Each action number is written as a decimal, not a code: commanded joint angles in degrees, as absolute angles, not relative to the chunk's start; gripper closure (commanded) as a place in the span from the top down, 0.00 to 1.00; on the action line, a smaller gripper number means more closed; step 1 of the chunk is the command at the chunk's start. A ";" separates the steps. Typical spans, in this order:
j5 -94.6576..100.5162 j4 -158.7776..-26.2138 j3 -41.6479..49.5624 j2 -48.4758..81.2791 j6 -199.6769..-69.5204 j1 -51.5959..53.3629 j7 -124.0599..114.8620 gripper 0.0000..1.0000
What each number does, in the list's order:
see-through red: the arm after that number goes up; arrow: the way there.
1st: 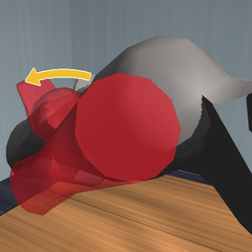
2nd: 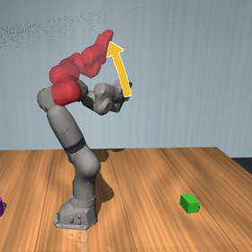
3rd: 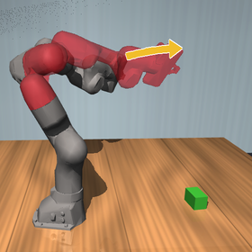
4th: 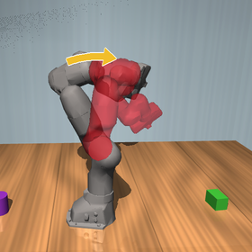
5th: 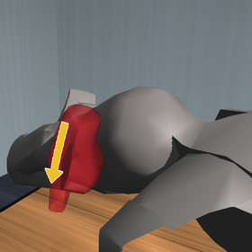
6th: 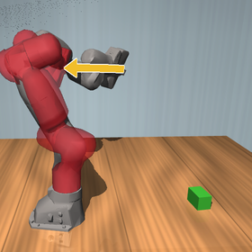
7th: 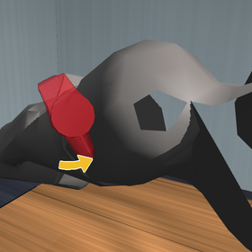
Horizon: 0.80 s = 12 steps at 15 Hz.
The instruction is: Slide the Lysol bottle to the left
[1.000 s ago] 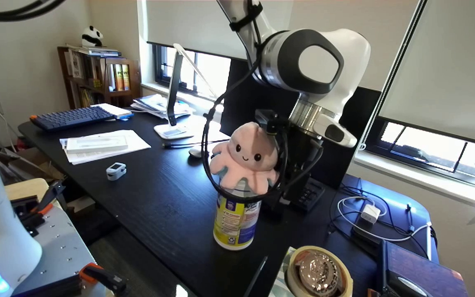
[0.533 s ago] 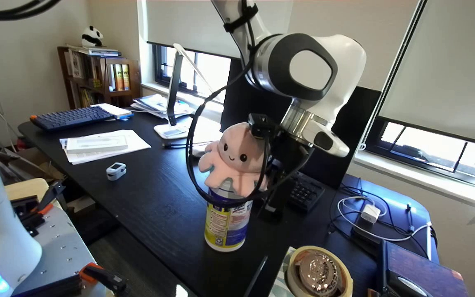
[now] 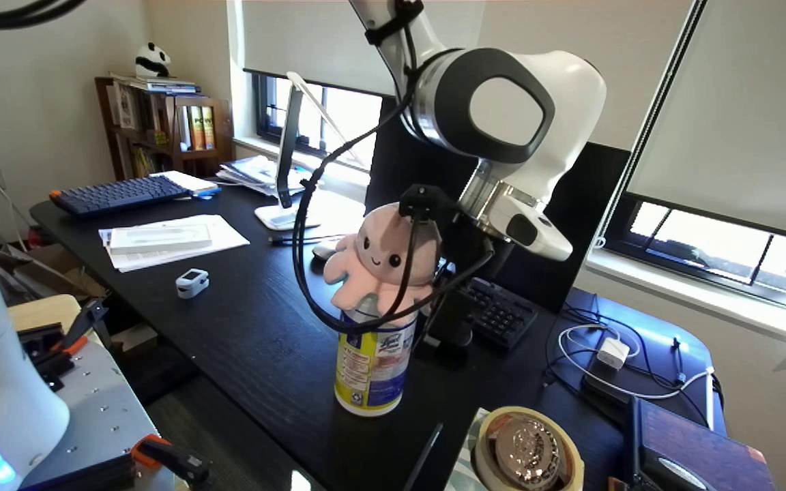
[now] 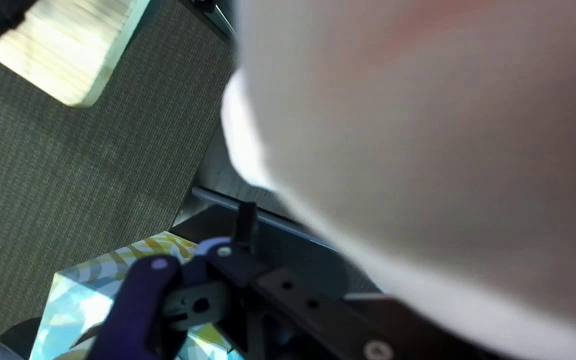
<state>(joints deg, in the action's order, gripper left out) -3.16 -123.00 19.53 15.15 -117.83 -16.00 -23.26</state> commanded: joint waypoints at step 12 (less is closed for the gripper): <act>-4.69 -112.73 22.91 13.05 -114.53 -17.37 -36.68 1.00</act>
